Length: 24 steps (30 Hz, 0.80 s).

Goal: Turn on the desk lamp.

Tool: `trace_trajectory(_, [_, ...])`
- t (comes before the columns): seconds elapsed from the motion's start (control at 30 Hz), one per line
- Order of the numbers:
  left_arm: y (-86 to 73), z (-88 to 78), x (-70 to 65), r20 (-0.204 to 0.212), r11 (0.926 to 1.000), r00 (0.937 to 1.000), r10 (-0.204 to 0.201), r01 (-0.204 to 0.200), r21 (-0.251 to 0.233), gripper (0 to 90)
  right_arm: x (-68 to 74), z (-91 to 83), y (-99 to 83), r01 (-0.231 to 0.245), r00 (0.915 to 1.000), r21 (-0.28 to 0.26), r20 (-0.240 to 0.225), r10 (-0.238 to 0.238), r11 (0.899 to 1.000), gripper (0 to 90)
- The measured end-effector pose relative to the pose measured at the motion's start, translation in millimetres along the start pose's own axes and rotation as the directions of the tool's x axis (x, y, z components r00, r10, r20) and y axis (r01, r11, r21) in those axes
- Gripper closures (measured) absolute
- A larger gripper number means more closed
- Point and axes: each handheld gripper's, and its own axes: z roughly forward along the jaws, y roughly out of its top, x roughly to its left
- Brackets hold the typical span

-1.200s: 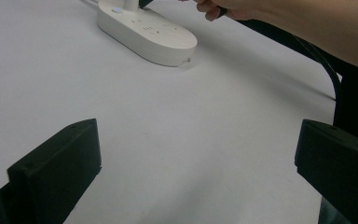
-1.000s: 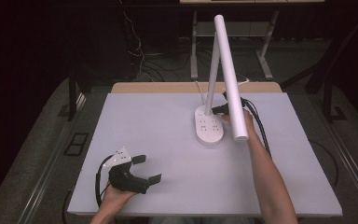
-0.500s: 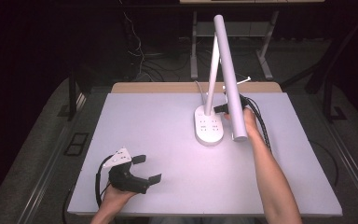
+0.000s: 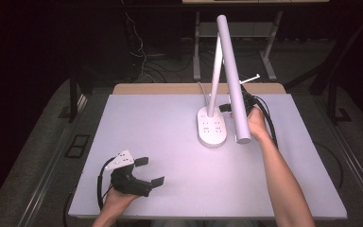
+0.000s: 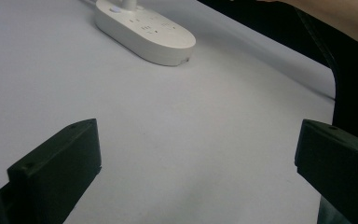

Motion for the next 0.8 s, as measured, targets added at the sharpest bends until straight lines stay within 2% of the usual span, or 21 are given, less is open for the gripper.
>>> trace_trajectory(0.27, [0.1, -0.1, -0.6, 0.000, 1.0000, 1.0000, 0.000, 0.000, -0.001, 0.0, 8.4, -19.4, -4.8, 0.029, 0.9995, -0.013, 0.009, -0.029, 1.000, 89.7])
trace_trajectory(0.5, [0.1, 0.2, -1.2, -0.001, 1.0000, 1.0000, 0.001, -0.001, -0.001, 0.0, 18.9, -37.0, -19.0, 0.035, 0.9994, -0.034, -0.003, -0.035, 0.999, 89.5])
trace_trajectory(0.53, [0.0, 0.2, -1.4, 0.000, 1.0000, 1.0000, 0.001, -0.001, -0.001, 0.0, 21.1, -39.7, -21.4, 0.034, 0.9994, -0.036, -0.005, -0.034, 0.999, 85.7])
trace_trajectory(0.57, [0.0, 0.2, -1.6, 0.000, 1.0000, 1.0000, 0.002, -0.002, 0.000, 0.0, 25.1, -45.2, -25.9, 0.036, 0.9994, -0.048, -0.001, -0.036, 0.998, 77.0])
trace_trajectory(0.63, [0.2, 0.3, -1.8, 0.000, 1.0000, 1.0000, 0.001, -0.001, -0.001, 0.0, 27.3, -47.9, -28.2, 0.035, 0.9994, -0.049, -0.002, -0.035, 0.998, 74.0])
trace_trajectory(0.8, [0.5, 1.3, -2.4, 0.002, 1.0000, 1.0000, 0.001, -0.001, -0.002, 0.0, 35.6, -59.8, -39.0, 0.032, 0.9994, -0.068, -0.006, -0.033, 0.997, 52.3])
